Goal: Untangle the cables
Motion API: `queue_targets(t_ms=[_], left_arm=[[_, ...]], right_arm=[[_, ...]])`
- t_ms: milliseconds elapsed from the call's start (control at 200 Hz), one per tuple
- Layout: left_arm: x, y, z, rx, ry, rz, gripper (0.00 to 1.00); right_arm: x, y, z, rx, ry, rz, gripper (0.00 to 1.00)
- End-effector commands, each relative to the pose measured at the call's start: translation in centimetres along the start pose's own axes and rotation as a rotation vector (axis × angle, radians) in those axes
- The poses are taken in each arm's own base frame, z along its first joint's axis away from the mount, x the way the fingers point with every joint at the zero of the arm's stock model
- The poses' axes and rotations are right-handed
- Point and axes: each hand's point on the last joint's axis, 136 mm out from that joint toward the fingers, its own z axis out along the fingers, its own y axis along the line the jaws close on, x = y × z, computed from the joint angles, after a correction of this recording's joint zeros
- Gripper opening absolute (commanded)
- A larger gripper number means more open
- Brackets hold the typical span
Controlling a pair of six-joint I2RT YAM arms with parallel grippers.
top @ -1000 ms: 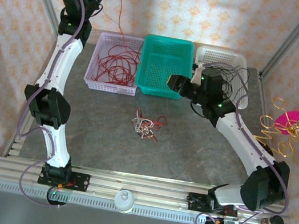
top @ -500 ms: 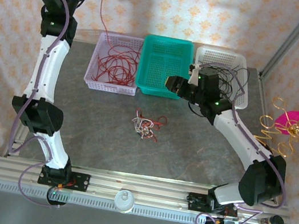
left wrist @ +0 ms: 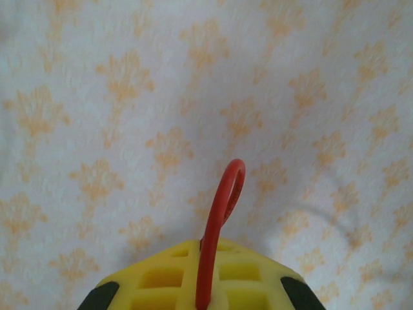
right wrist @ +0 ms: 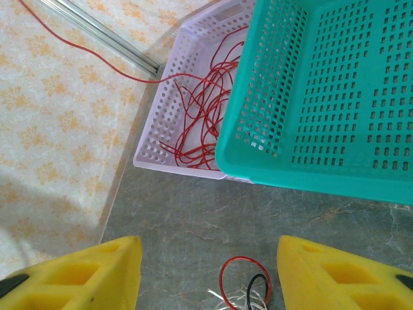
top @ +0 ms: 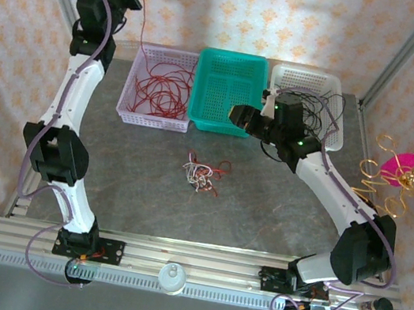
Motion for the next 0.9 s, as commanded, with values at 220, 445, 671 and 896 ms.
queue_targets(t_ms=[220, 445, 671, 896], left_arm=[[12.2, 3.1, -1.0, -0.012, 0.209, -0.137, 0.00], [25.6, 5.9, -2.3, -0.114, 0.557, -0.197, 0.00], [32.5, 7.6, -2.9, -0.205, 0.770, -0.210, 0.14], [33.7, 8.3, -2.6, -0.247, 0.792, -0.190, 0.45]], right_arm=[[-1.2, 1.2, -0.5, -0.020, -0.021, 0.012, 0.56], [-0.9, 0.8, 0.2, -0.013, -0.003, 0.035, 0.55], [-0.6, 0.4, 0.7, 0.002, 0.018, 0.052, 0.55], [0.1, -0.2, 0.7, 0.018, 0.029, 0.072, 0.54]])
